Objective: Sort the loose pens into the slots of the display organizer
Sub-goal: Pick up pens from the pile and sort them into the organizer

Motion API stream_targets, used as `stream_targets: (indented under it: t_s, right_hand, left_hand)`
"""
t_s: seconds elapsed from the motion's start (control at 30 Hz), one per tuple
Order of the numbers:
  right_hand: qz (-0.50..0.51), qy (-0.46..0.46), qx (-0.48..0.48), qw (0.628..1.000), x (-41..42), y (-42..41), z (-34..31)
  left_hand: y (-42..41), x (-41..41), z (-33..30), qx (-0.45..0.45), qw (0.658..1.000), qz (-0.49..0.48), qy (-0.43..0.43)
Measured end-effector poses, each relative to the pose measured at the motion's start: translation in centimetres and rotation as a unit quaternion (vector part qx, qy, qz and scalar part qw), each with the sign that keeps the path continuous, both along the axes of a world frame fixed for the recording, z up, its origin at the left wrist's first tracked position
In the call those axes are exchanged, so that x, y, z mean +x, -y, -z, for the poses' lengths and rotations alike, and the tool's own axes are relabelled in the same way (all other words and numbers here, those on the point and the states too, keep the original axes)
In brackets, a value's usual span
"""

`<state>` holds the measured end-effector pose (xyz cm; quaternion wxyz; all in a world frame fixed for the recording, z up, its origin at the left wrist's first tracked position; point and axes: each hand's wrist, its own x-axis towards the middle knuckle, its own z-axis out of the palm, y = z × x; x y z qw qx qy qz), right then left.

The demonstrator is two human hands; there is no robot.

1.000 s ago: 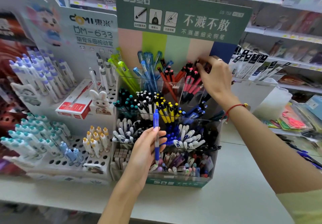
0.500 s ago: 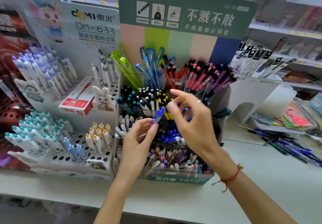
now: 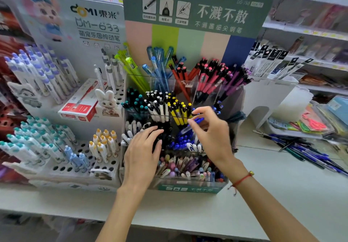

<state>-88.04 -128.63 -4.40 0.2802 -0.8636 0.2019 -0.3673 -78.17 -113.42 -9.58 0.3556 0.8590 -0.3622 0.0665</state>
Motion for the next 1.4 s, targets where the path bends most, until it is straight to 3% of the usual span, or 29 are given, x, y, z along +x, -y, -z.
stream_targets:
  t_s: [0.1,0.23,0.37,0.47,0.73,0.87,0.93,1.07,1.2,1.4]
  right_hand:
    - [-0.01,-0.094,-0.028,0.995,1.5,-0.4,2.8]
    - [-0.02,-0.095,0.01,0.995,1.5,-1.1,4.1]
    - [0.018,-0.053,-0.107,0.993,0.4,-1.7,4.6]
    - [0.036,-0.074,-0.174,0.981,0.3,-2.0,5.3]
    - [0.011,-0.029,-0.071,0.997,-3.1,-0.4,3.3]
    - [0.046,-0.009,-0.044,0.998,-8.7,2.5,2.5]
    - [0.083,-0.051,-0.046,0.994,-12.4,4.8,2.7]
    - [0.145,-0.225,-0.008,0.964,-20.5,11.4,4.0]
    - [0.179,-0.42,0.09,0.885,-28.2,20.0,5.9]
    - [0.202,-0.511,0.142,0.823,-35.5,30.6,11.2]
  left_hand:
    - [-0.2,0.1,0.1,0.002,1.0,0.003,-0.005]
    - [-0.5,0.0,0.3,0.018,1.0,0.016,-0.011]
    - [-0.5,-0.3,0.4,0.007,0.999,0.021,-0.03]
    - [-0.5,-0.6,0.7,0.007,0.999,0.027,-0.027]
    - [1.0,-2.5,0.5,-0.081,0.996,0.022,-0.019]
    - [4.3,-5.6,-1.5,-0.104,0.99,0.091,0.003]
    - [7.2,-7.6,-2.5,-0.087,0.986,0.141,0.013]
    - [14.5,-13.1,-3.6,-0.045,0.968,0.247,-0.002]
    - [23.4,-18.2,-1.2,0.048,0.946,0.313,-0.073]
    - [35.3,-22.1,6.0,0.126,0.944,0.286,-0.103]
